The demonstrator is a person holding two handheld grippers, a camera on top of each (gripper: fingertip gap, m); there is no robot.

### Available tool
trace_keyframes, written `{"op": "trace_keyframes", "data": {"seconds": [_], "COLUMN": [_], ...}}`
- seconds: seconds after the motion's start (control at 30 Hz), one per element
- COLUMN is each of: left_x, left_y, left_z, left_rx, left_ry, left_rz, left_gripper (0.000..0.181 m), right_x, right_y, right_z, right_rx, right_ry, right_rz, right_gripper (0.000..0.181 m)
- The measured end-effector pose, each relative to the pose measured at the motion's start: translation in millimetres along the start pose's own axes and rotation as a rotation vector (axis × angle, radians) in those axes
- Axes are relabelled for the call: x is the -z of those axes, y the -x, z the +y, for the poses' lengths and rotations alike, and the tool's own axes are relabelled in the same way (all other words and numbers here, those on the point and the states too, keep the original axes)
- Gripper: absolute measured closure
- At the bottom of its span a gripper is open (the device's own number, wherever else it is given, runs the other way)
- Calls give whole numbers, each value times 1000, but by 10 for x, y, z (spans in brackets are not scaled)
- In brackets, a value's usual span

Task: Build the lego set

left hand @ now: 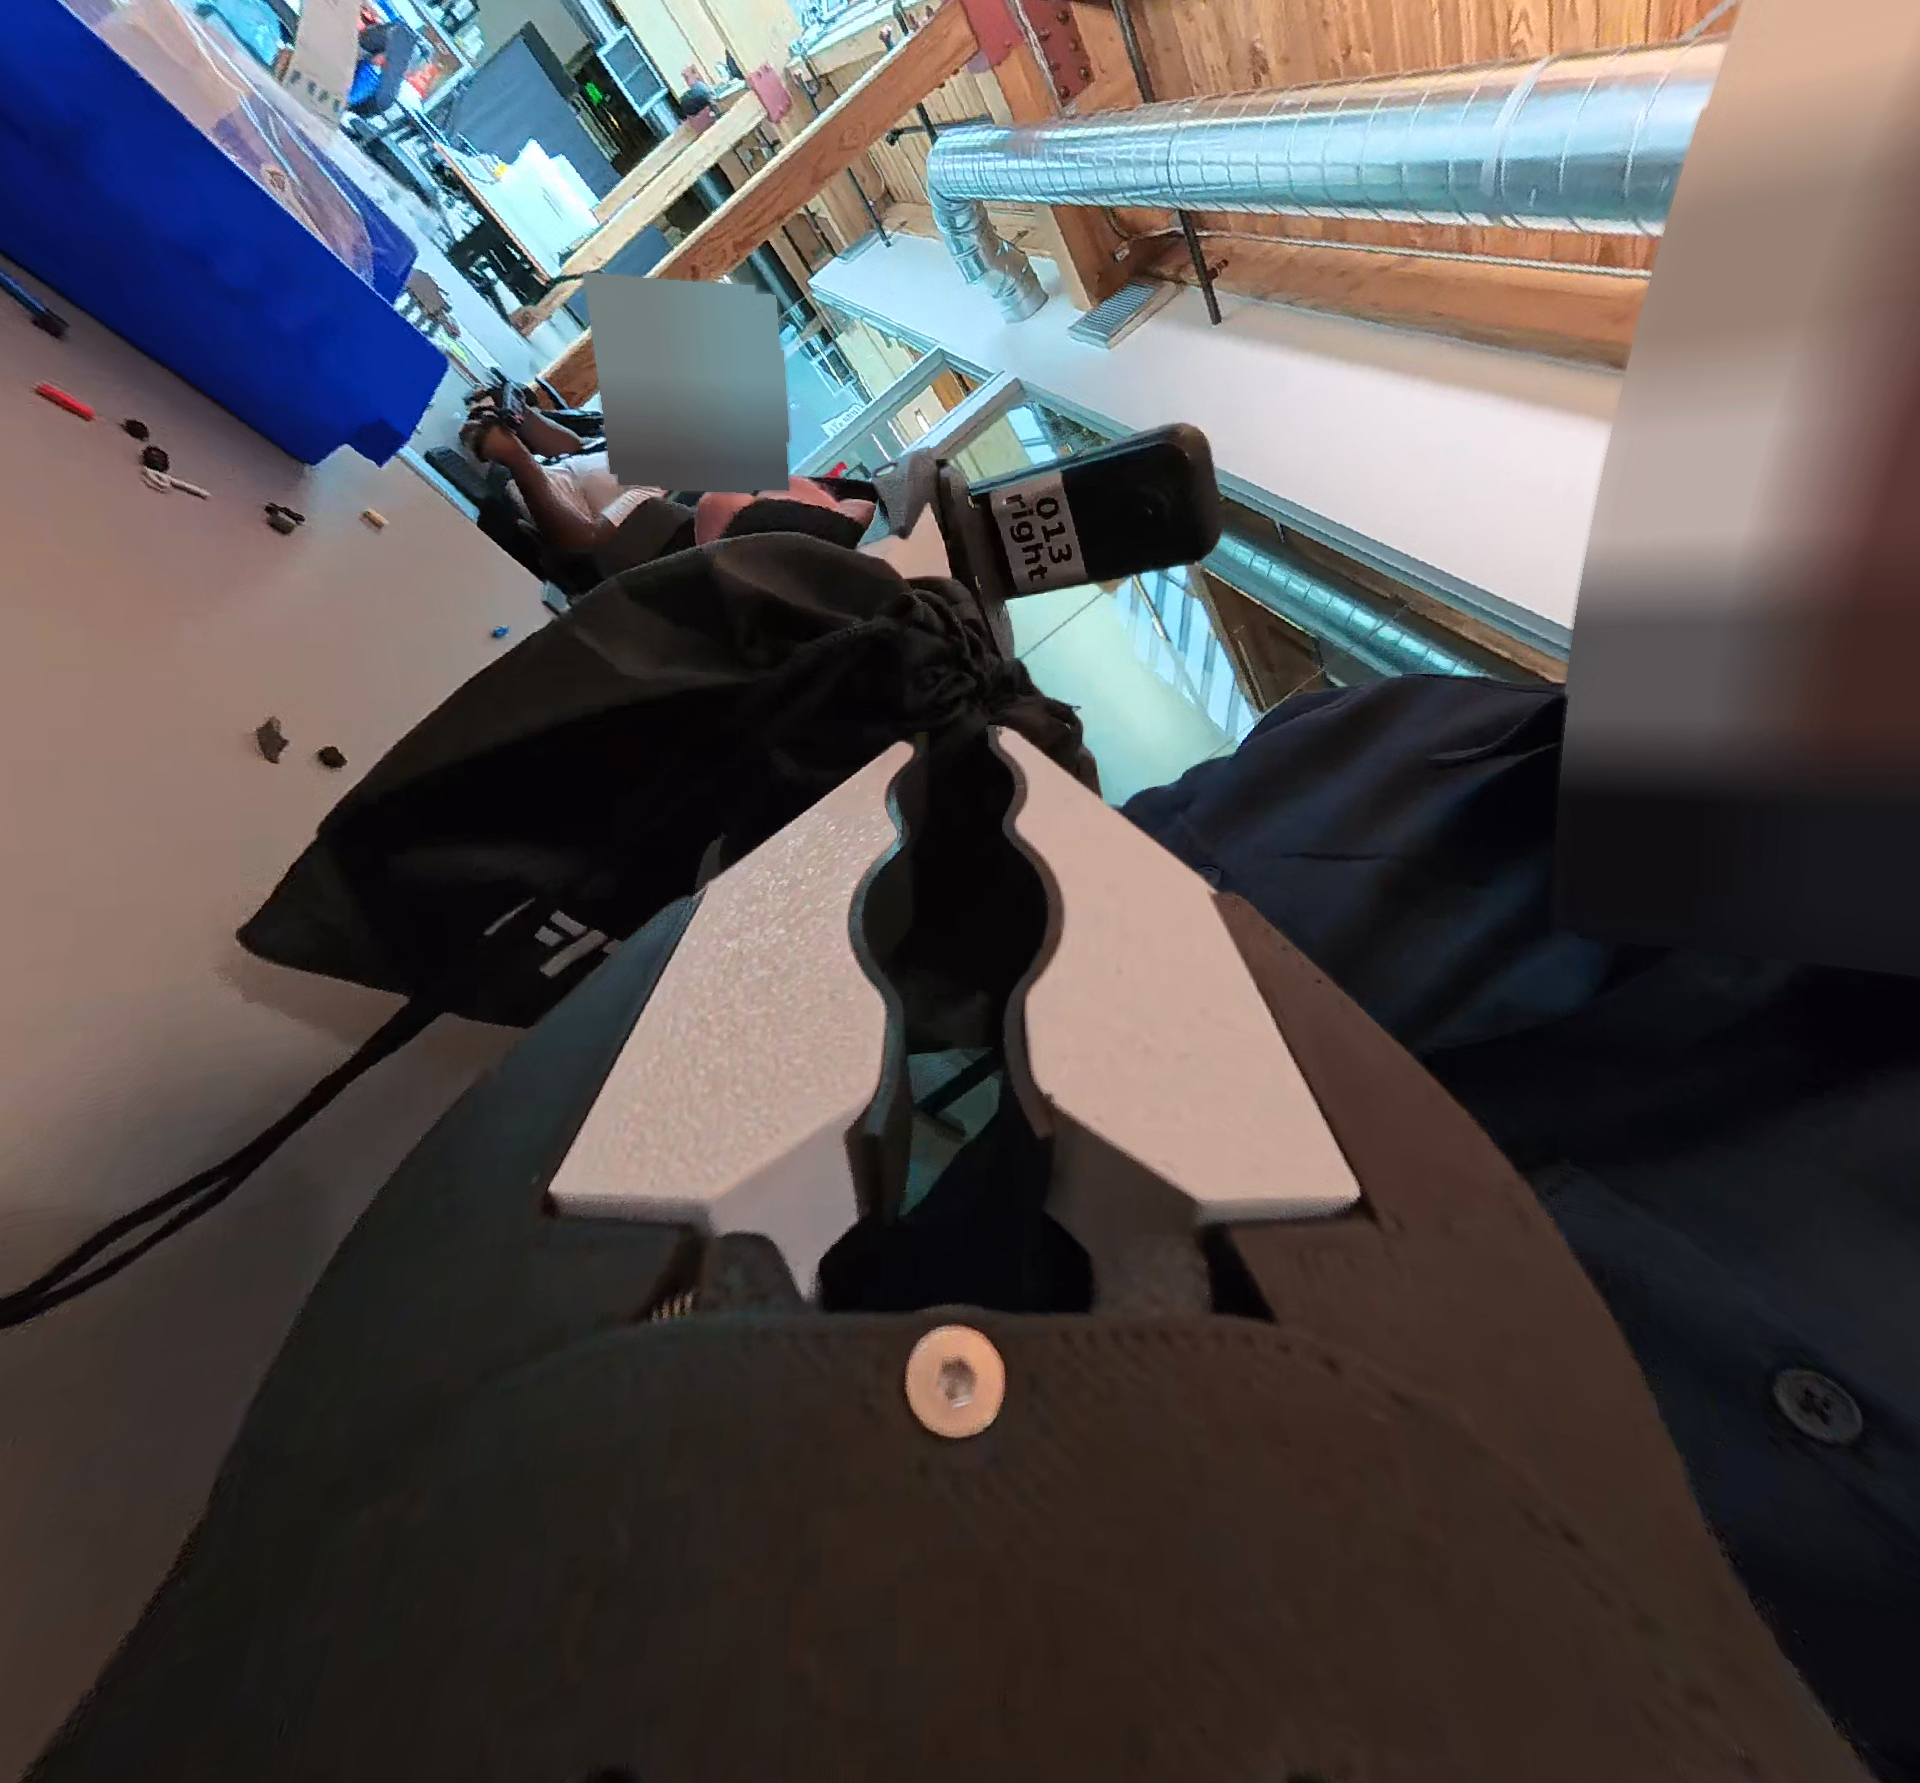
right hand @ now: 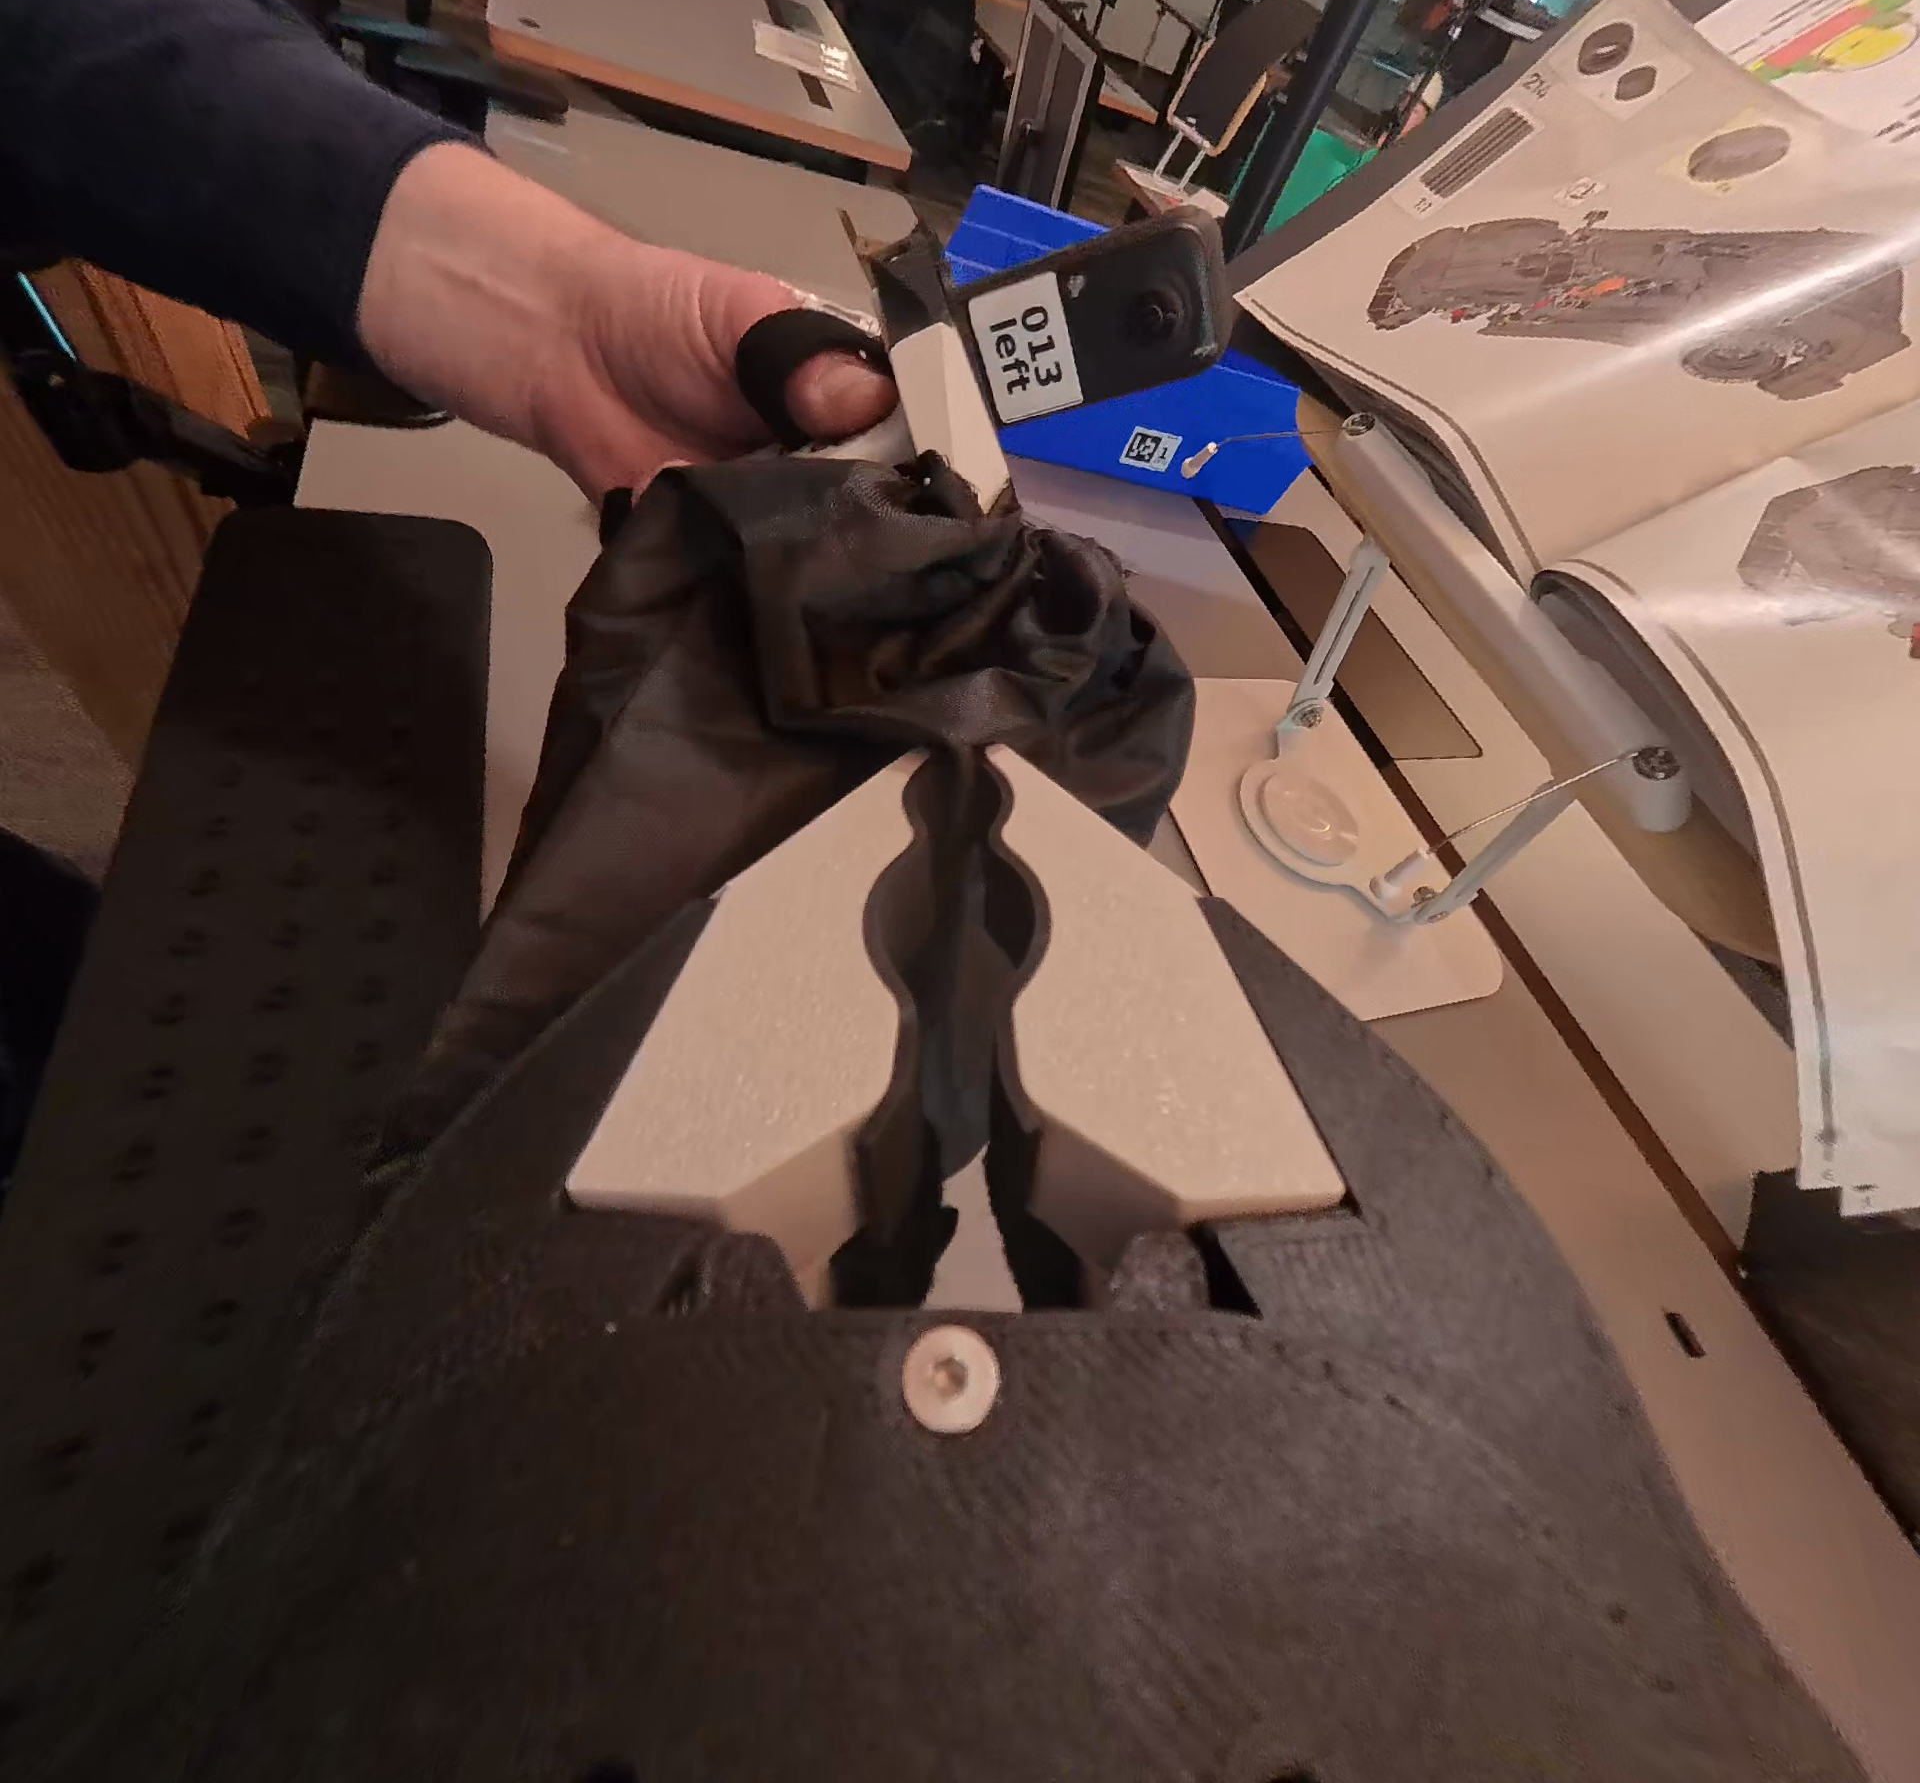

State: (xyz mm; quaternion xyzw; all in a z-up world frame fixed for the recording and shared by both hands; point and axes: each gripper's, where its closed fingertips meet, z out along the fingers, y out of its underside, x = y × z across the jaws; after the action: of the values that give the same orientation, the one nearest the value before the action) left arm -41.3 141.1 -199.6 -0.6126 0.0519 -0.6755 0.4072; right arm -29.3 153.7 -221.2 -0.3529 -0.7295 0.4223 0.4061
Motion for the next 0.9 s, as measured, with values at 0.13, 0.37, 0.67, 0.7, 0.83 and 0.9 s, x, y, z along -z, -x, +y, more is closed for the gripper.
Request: {"op": "trace_keyframes", "data": {"seconds": [0.13, 0.37, 0.67, 0.7, 0.83, 0.9], "left_x": [-17, 0, -73, -72, -72, -61], "left_y": [18, 108, 193, 189, 256, 280], "left_z": [11, 51, 149, 155, 210, 219], "left_rx": [-80, -192, -286, -294, -332, -343], "left_ry": [28, 123, 236, 242, 284, 285], "left_rz": [-58, -182, -275, -280, -332, -346], "left_gripper": [179, 180, 180, 180, 180, 180], "right_x": [94, 377, -5, 0, -25, -27], "right_y": [-50, -203, -76, -62, -27, -21], "right_z": [102, -31, 50, 42, 133, 156], "right_rx": [-64, -184, -151, -153, -144, -154], "right_ry": [41, 9, 109, 99, 132, 133], "right_rz": [-23, -44, -78, -87, -91, -93], "right_gripper": [157, 147, 162, 166, 181, 181]}}
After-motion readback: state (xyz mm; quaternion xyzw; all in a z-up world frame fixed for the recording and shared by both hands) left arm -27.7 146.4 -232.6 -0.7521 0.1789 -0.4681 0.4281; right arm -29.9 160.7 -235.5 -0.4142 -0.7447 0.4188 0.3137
